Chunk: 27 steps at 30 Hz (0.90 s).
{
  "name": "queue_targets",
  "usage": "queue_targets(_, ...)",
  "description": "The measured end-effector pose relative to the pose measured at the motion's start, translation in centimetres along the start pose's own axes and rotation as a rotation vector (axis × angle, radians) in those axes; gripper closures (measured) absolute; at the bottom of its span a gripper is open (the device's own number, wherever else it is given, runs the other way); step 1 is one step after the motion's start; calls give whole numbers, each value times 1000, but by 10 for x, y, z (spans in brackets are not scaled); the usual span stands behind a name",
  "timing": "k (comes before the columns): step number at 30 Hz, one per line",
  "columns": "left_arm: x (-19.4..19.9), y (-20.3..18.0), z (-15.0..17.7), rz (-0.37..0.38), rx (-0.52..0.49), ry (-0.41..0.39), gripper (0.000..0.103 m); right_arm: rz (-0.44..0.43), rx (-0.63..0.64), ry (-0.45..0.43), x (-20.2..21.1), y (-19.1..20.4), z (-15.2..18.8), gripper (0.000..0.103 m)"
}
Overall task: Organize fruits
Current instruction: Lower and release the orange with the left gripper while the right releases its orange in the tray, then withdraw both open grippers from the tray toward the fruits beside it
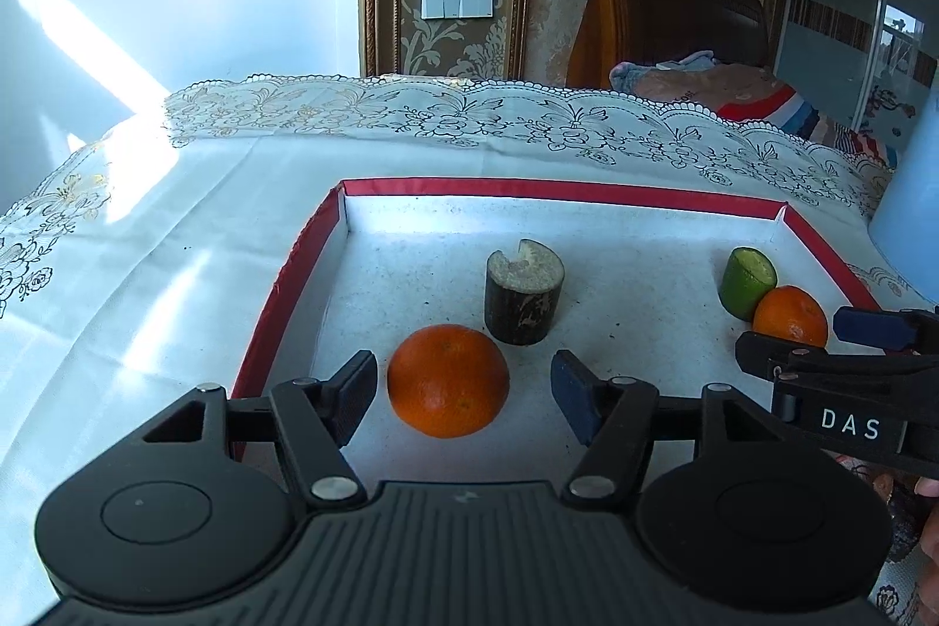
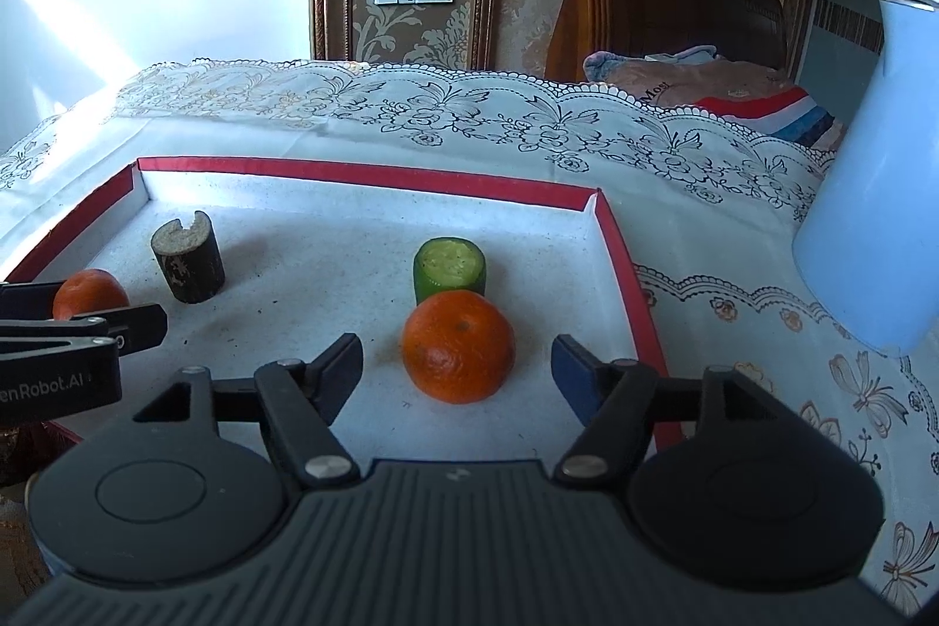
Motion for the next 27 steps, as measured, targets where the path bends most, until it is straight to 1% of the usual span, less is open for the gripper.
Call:
queue_targets(4, 8, -4, 1, -27, -28, -25, 38, -18, -16, -5, 7, -2, 0, 29)
queue_targets(6, 11, -6, 2, -38, -39, -35, 37, -26, -29, -6, 9, -3, 1, 24)
queue_targets(8, 14, -7, 2, -48, -49, -50, 32, -32, -37, -9, 12, -4, 1, 24)
queue_targets(10, 16, -7, 1, -53, -51, -62, 30, -35, -42, -10, 14, -5, 2, 23)
queue_targets(12, 19, -7, 2, -55, -49, -70, 30, -35, -50, -14, 16, -6, 2, 18)
queue_targets(20, 36, -1, 10, -29, -7, -96, 30, -59, -63, -22, 30, -6, 7, 18)
queue_targets(22, 41, 1, 13, -28, -4, -103, 30, -63, -68, -27, 34, -6, 10, 16)
queue_targets(27, 50, 4, 21, -9, 13, -107, 30, -75, -71, -25, 41, -6, 17, 16)
Point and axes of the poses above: each gripper's, at about its wrist camera, not at the fingertips, and x roughly against the way its jaws point, y to its left, z to its underside, the point moved 4 cm from there along -x, roughly the way its jaws point, and after that the axes turned 12 degrees about -x, right-handed, at the moved point
